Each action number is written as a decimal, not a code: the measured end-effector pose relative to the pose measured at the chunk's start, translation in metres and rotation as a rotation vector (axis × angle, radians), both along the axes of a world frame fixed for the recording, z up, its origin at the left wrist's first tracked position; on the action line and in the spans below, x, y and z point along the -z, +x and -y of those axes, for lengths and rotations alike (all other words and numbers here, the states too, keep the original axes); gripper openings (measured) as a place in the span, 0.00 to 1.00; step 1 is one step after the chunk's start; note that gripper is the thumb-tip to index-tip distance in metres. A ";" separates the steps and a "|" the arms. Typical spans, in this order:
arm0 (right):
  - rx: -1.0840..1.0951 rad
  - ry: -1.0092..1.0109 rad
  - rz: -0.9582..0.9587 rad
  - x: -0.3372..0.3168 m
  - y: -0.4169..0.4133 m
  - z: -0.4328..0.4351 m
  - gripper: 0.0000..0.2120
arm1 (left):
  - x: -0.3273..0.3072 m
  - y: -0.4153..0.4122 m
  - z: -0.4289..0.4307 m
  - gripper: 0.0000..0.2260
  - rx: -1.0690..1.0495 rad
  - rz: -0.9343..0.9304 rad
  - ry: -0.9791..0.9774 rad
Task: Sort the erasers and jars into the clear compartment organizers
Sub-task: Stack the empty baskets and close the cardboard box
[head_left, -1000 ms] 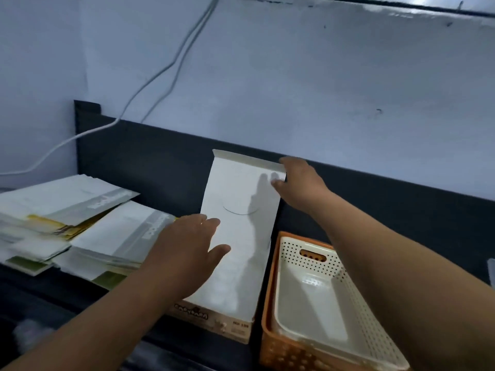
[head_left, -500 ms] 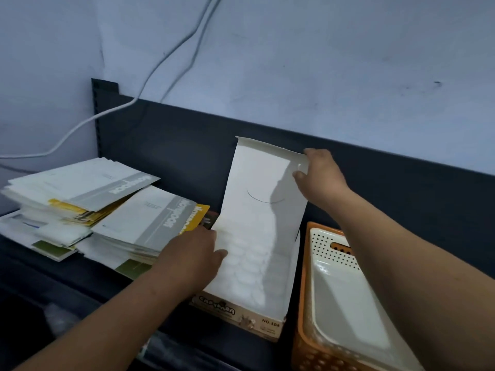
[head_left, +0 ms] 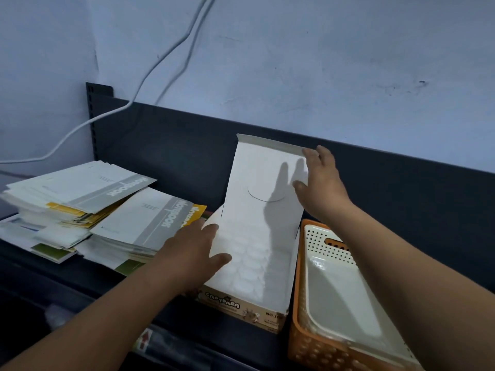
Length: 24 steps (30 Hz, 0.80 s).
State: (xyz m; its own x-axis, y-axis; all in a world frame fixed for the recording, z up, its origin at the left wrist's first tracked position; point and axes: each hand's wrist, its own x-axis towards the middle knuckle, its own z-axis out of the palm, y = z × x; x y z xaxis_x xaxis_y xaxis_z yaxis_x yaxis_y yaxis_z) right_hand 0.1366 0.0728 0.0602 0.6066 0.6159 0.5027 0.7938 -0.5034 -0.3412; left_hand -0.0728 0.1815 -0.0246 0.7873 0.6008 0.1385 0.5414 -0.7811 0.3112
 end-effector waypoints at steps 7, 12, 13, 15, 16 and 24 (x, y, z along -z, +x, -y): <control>-0.108 -0.225 -0.043 0.031 -0.039 0.032 0.24 | 0.018 -0.009 0.011 0.24 0.147 -0.242 0.104; -0.109 -0.387 -0.168 0.049 -0.055 0.047 0.23 | 0.026 -0.008 0.008 0.12 0.148 -0.248 0.262; -0.101 -0.393 -0.195 0.052 -0.057 0.048 0.23 | 0.027 -0.008 0.007 0.11 0.142 -0.238 0.267; -0.047 -0.397 -0.233 0.056 -0.060 0.049 0.22 | 0.029 -0.007 0.004 0.09 0.129 -0.222 0.279; 0.005 -0.396 -0.244 0.057 -0.061 0.050 0.20 | 0.031 -0.006 0.004 0.09 0.126 -0.212 0.284; 0.068 -0.368 -0.520 0.066 -0.070 0.059 0.05 | 0.035 -0.003 0.009 0.08 0.147 -0.166 0.306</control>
State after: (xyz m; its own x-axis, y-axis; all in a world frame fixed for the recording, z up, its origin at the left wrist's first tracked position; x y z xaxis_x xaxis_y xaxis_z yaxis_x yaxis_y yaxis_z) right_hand 0.0665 0.0142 -0.0062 0.7581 0.6436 -0.1048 0.5333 -0.7044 -0.4684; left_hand -0.0757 0.1728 -0.0597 0.8889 0.4301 0.1575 0.4397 -0.8976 -0.0305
